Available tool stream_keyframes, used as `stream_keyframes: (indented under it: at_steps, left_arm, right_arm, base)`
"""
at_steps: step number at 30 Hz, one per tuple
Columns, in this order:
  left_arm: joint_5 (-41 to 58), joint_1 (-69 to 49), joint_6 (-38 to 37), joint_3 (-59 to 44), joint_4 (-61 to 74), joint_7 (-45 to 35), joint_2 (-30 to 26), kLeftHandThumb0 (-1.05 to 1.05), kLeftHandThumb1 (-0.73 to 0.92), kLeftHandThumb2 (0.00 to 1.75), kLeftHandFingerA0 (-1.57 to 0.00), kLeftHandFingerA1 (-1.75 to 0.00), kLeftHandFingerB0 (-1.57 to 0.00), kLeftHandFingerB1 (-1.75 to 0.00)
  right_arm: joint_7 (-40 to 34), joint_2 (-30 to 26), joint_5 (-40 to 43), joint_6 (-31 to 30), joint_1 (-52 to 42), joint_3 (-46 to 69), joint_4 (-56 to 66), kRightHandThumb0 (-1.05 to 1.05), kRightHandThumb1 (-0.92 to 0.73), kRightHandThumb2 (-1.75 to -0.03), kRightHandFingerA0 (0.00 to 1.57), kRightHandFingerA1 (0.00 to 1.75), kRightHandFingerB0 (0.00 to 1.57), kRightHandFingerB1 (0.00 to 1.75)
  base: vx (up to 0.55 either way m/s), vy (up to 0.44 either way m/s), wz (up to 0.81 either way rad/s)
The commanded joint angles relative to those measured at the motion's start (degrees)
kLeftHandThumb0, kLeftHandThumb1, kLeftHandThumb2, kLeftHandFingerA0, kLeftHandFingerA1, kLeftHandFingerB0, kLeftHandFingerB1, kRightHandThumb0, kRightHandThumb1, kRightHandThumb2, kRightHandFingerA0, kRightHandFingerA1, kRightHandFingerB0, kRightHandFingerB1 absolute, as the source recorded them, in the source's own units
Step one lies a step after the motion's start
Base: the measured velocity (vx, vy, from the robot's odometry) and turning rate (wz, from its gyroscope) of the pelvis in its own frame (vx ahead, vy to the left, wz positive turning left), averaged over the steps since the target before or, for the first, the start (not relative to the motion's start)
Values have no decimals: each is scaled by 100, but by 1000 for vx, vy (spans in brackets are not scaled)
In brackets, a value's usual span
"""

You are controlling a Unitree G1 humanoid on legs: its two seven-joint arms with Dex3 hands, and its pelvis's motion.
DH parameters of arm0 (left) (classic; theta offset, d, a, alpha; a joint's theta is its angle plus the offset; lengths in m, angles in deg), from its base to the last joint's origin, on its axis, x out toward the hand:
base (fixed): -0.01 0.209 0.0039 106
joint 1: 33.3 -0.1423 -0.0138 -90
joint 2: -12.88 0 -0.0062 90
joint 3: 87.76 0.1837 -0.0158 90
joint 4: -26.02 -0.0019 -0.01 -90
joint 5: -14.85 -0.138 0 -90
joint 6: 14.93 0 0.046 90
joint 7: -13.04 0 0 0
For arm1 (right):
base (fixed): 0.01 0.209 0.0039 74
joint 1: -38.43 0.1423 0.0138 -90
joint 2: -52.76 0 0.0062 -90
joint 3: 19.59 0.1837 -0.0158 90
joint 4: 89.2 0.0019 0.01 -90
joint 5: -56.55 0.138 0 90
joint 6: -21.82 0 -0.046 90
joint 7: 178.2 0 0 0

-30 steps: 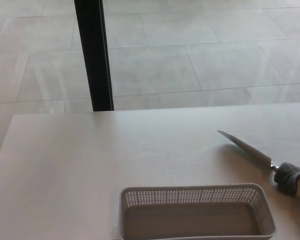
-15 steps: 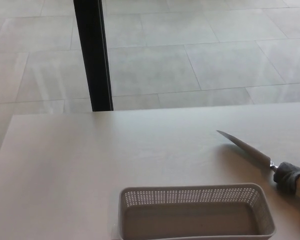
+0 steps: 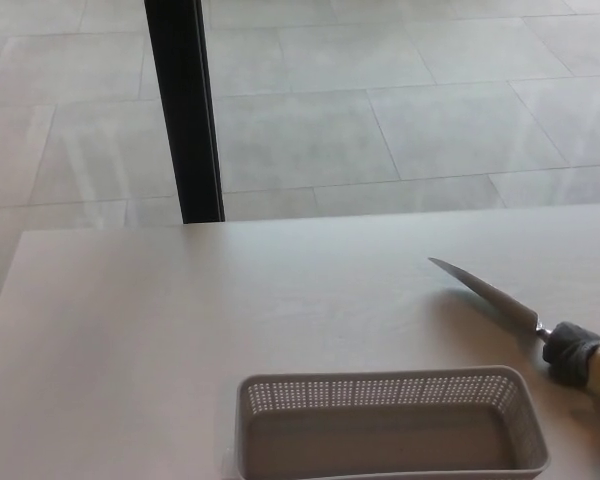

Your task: A garden tool is kept on the righthand side and a container is kept on the lefthand side on a desk infront of the robot. the robot uses its right hand to pick up the garden tool and makes a scooping motion inside the container

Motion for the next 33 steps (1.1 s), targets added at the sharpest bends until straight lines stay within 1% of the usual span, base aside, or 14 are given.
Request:
stream_keyframes:
  at_steps: [1, 9, 10, 11, 13, 14, 15, 16, 18, 19, 20, 24, 28, 33]
  left_arm:
    - [116, -61, 37, -21, 17, -52, -100, -43, 67, 60, -59, -72, -42, -55]
    - [38, -61, -40, 84, -14, -60, -75, -45, 70, 60, -57, -68, -44, -53]
    - [78, -61, -6, 51, -11, -21, -73, -45, 69, 60, -60, -70, -45, -54]
    - [135, -96, -53, 6, 12, -96, -64, -44, 68, 60, -58, -71, -44, -53]
    - [134, -98, 13, 18, 82, -100, -75, -41, 70, 60, -56, -70, -42, -54]
    - [103, -94, 11, 48, 88, -77, -78, -41, 71, 61, -55, -69, -39, -52]
    - [100, -62, 24, 43, 47, -27, -91, -40, 68, 60, -58, -69, -42, -52]
    - [132, -68, -4, 17, 40, -73, -92, -40, 68, 60, -57, -69, -41, -51]
    - [151, -101, -52, 2, 76, -108, -93, -40, 70, 61, -65, -75, -42, -51]
    - [146, -114, -76, 7, 88, -106, -91, -40, 70, 61, -65, -75, -42, -51]
    - [145, -107, -66, 8, 87, -75, -87, -41, 69, 60, -68, -72, -46, -53]
    - [72, -103, -49, 105, 127, -40, -76, -41, 72, 61, -65, -70, -47, -53]
    - [173, -87, -126, 16, 89, 11, -54, -40, 71, 60, -64, -71, -45, -53]
    - [216, -99, -45, -9, 154, 4, -62, -40, 71, 60, -64, -71, -49, -55]
  right_arm:
    - [-152, 112, -635, -198, 26, -241, 153, -101, -63, -97, 0, 6, 10, 8]
    - [-705, 320, -1460, -309, 138, -687, 246, -90, -54, -88, 0, 11, 10, 23]
    - [-889, 350, -1594, -304, 130, -753, 162, -74, -46, -85, 0, 25, 8, 34]
    - [-981, 373, -1697, -352, 132, -815, 99, -61, -58, -60, 1, 37, 12, 27]
    - [-1112, 399, -1837, -414, 136, -888, 16, -57, -58, -58, 6, 47, 14, 29]
    - [-1232, 400, -1961, -422, 141, -965, -88, -54, -58, -58, 13, 50, 15, 29]
    - [-1392, 373, -2180, -395, 160, -1140, -319, -49, -58, -57, 38, 96, 17, 29]
    - [-1375, 388, -2142, -388, 159, -1142, -389, -45, -59, -58, 57, 83, 17, 28]
    - [-1773, 394, -2274, -94, 158, -1300, -775, -35, -65, -59, 93, 115, 37, 34]
    - [-1886, 397, -2341, -45, 168, -1366, -882, -35, -65, -59, 93, 115, 37, 34]
    - [-2015, 407, -2374, 34, 161, -1417, -990, -24, -70, -64, 86, 144, 51, 39]
    - [-2480, 392, -2552, 255, 65, -1601, -1258, -28, -70, -61, 84, 157, 88, 55]
    - [-2904, 440, -2635, 370, 17, -1690, -1533, -35, -74, -67, 81, 162, 81, 73]
    - [-3266, 533, -2614, 508, -20, -1655, -1844, -34, -72, -67, 83, 159, 81, 65]
  base:
    - [0, 0, 0]
    - [0, 0, 0]
    - [0, 0, 0]
    - [0, 0, 0]
    - [0, 0, 0]
    - [0, 0, 0]
    - [0, 0, 0]
    - [0, 0, 0]
    - [0, 0, 0]
    - [0, 0, 0]
    - [0, 0, 0]
    - [0, 0, 0]
    - [0, 0, 0]
    - [0, 0, 0]
